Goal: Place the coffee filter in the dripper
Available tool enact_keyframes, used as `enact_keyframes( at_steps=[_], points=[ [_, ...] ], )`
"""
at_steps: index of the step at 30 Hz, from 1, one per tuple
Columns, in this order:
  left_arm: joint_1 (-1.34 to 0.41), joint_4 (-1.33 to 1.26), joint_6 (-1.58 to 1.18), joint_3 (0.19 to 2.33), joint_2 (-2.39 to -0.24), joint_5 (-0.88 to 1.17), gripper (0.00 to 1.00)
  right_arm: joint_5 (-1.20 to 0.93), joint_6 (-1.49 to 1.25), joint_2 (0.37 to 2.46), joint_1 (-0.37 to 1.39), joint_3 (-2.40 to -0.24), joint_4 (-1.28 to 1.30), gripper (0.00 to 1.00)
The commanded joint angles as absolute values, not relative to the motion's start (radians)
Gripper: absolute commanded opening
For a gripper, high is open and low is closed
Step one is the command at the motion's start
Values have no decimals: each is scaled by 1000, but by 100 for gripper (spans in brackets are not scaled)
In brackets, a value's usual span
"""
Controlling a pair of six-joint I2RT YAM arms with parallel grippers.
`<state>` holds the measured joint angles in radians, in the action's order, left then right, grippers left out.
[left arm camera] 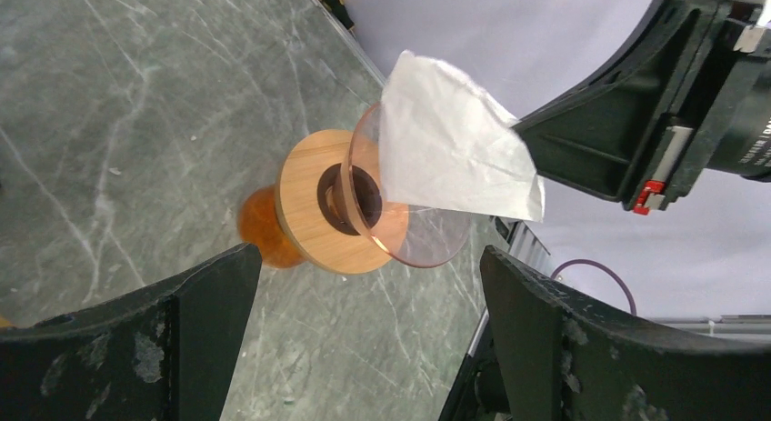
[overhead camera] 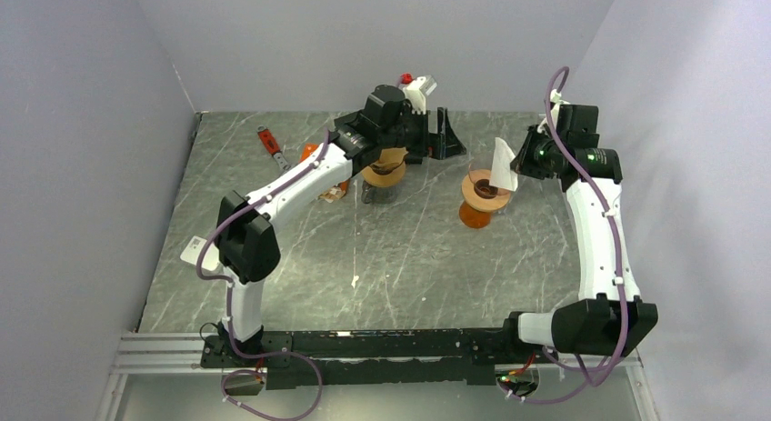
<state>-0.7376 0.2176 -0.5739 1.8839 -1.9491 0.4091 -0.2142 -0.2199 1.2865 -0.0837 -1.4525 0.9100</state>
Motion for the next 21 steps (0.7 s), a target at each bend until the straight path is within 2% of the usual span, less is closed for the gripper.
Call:
enact_keyframes(
  at_steps=[1, 7, 9, 15, 21],
  points=[
    [-748, 161, -627, 1944, -1980, 457, 97, -215, -202, 1301, -86, -1432, 850, 0],
    [-752, 164, -651, 1974, -2023, 472, 98, -271, -208, 1314, -84, -1415, 831, 16],
    [-754, 186, -648, 1996, -2037, 469, 99, -288, -214, 1315, -84, -1414, 824, 29],
    [-764, 251, -628, 2045, -2067, 432, 100, -296, -217, 1320, -84, -1420, 822, 52],
    [-779, 349, -591, 2115, -2103, 376, 99, -293, -219, 1315, -84, -1425, 823, 64]
  ],
)
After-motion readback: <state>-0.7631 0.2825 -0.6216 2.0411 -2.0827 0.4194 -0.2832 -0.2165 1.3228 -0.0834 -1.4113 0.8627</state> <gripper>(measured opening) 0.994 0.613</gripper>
